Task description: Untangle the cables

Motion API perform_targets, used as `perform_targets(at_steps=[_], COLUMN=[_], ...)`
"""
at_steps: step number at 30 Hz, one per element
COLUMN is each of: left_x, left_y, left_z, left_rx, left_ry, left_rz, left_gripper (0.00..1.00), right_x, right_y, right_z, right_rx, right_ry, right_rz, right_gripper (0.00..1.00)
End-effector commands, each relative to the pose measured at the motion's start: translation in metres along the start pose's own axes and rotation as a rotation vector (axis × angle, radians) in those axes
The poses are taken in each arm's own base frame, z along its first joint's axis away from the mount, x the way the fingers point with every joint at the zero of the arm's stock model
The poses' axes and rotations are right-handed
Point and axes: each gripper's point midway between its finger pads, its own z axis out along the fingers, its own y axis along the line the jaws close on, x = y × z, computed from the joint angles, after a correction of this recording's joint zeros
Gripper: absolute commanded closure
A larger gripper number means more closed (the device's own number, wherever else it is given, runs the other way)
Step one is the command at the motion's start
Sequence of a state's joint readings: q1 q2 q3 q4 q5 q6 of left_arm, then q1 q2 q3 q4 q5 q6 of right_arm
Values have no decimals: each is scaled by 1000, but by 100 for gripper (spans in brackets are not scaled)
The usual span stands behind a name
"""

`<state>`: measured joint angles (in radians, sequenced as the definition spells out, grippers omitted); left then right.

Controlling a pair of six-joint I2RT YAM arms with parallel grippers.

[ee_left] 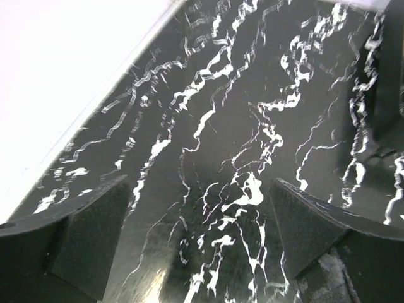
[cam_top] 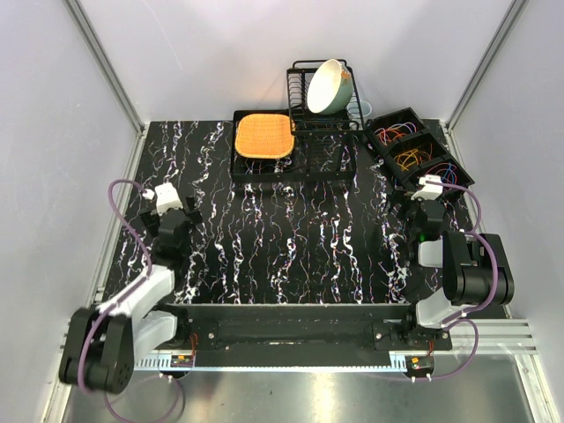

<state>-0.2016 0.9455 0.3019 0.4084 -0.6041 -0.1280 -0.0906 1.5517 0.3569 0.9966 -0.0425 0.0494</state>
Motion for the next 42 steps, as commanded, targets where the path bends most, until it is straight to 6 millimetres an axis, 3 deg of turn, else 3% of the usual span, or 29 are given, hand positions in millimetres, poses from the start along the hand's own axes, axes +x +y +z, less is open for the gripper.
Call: perform_targets(at_steps=[1,6,7,9,10,11,12,15,16,19,21,42], left_x=[-21,-10,-15,-3,-14,-12,0,-9,3,4,7,4], left_y=[-14,-13,-18,-24,-26,-27,-28,-35,-35,-40,-53,-53], left_z=[23,34,35,37,37,35,38,36,41,41,39,39], left_rx=[70,91,117,150,167,173,179,222,223,255,344,354], left_ry=[-95,-119,-143,-105,-169,-187,-169,-229,-170,-166,-153,-166], left_rz=[-62,-52,-52,3,-11,-13,-3,2,27,31,68,66], left_gripper=[1,1,1,3,3,2,2,1,1,1,1,1], right_x=[-19,-20,-19,-20,-19,-19,-19,-19,-20,-19,-19,-20], right_y=[0,1,0,1,0,0,0,1,1,0,1,0], right_z=[7,7,7,7,7,7,7,7,7,7,7,7], right_rx=[9,9,9,9,9,9,9,7,7,9,7,10], right_ry=[-58,-60,-58,-60,-58,-57,-58,-58,-60,-58,-58,-57], right_rz=[-8,-8,-8,-8,-8,-8,-8,-9,-8,-8,-8,-8], right_gripper=[0,0,0,0,0,0,0,0,0,0,0,0])
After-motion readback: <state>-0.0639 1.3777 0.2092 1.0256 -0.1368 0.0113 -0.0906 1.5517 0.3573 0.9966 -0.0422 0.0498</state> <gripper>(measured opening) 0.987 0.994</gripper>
